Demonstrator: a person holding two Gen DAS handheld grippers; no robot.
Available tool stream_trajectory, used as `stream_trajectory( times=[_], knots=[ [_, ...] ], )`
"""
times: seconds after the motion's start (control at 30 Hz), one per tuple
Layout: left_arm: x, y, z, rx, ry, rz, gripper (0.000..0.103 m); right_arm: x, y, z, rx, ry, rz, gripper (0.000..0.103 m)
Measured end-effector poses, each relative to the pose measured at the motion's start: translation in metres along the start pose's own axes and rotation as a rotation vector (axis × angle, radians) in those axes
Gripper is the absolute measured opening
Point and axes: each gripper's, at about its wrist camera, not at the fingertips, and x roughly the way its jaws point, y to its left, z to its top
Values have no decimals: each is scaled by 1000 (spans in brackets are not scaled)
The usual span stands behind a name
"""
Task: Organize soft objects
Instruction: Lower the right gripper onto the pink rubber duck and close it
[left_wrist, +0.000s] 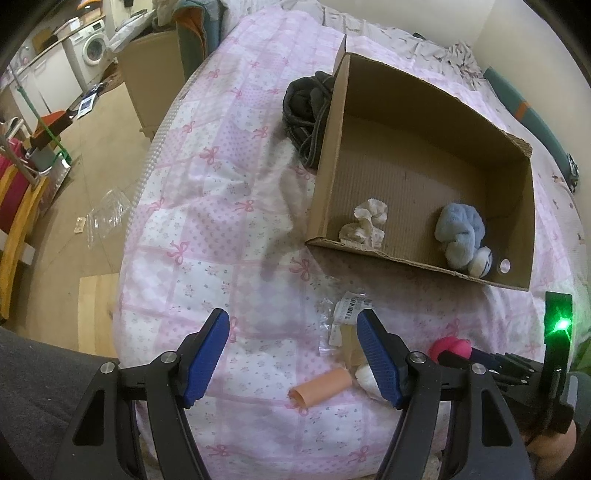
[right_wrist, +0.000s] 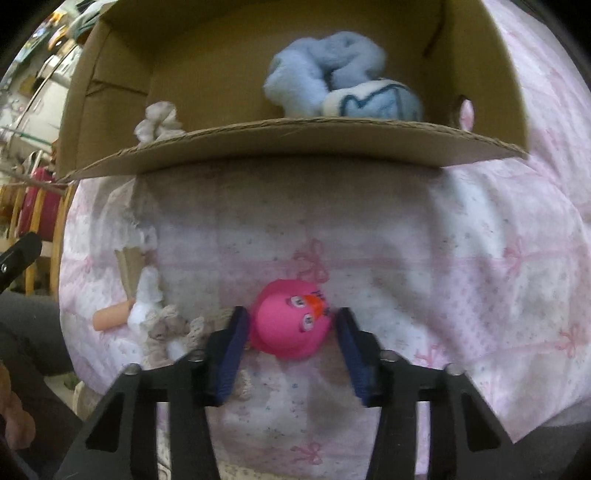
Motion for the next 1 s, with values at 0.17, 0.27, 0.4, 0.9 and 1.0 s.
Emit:
stream_trajectory(
  times=[0.17,0.27,0.4,0.9,1.0],
  knots=[
    [0,0,0,0,0,2,69,-4,2,-3,-1,-18,2,41],
    [0,0,0,0,-4,8,69,-11,-6,-2,17,-37,12,41],
    [-2,3,1,-13,-7,10,69,-35,-26,-5,99,-101,104,41],
    [38,-3,-17,38,214,-15,60,-76,-38,-15,166,-201,260,41],
    [54,-12,-26,75,301,-42,49,-72,-38,-15,178,-194,255,41]
  ],
)
